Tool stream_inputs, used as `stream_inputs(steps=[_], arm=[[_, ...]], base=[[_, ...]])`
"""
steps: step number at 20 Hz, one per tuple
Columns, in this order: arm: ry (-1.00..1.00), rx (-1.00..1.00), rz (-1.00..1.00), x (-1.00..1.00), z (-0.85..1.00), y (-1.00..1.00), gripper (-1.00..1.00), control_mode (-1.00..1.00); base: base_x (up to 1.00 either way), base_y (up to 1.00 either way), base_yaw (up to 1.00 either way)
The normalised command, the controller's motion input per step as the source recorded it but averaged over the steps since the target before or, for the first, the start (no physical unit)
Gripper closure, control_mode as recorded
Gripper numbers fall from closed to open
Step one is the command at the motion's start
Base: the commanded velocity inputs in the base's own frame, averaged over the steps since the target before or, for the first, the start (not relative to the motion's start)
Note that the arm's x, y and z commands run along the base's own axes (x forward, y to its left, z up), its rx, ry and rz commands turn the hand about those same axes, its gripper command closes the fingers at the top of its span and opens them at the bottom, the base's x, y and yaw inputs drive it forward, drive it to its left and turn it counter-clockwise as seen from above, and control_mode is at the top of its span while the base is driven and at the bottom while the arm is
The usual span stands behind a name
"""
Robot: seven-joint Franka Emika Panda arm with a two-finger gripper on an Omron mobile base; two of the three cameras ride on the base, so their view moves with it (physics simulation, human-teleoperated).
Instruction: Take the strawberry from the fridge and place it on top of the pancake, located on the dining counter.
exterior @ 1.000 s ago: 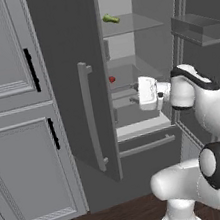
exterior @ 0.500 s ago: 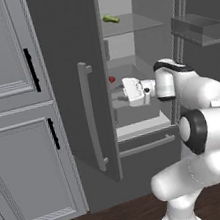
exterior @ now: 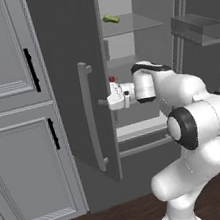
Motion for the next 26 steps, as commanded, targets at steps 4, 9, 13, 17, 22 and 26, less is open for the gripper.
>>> stream_inputs(steps=[4,9,13,17,22,26], arm=[[0.02,-0.02,0.0,-0.14,0.0,0.83,-1.0,-1.0],[0.03,-0.02,0.0,-0.26,0.0,0.79,-1.0,-1.0],[0.06,-0.03,0.0,-0.22,0.0,0.82,-1.0,-1.0],[0.1,-0.05,0.0,-0.1,0.0,0.84,-1.0,-1.0],[0.06,-0.05,0.0,-0.04,0.0,0.71,-1.0,-1.0],[0.04,-0.03,0.0,-0.09,0.0,0.16,-1.0,-1.0]], base=[[0.0,0.0,0.0],[0.0,0.0,0.0],[0.0,0.0,0.0],[0.0,0.0,0.0],[0.0,0.0,0.0],[0.0,0.0,0.0]])
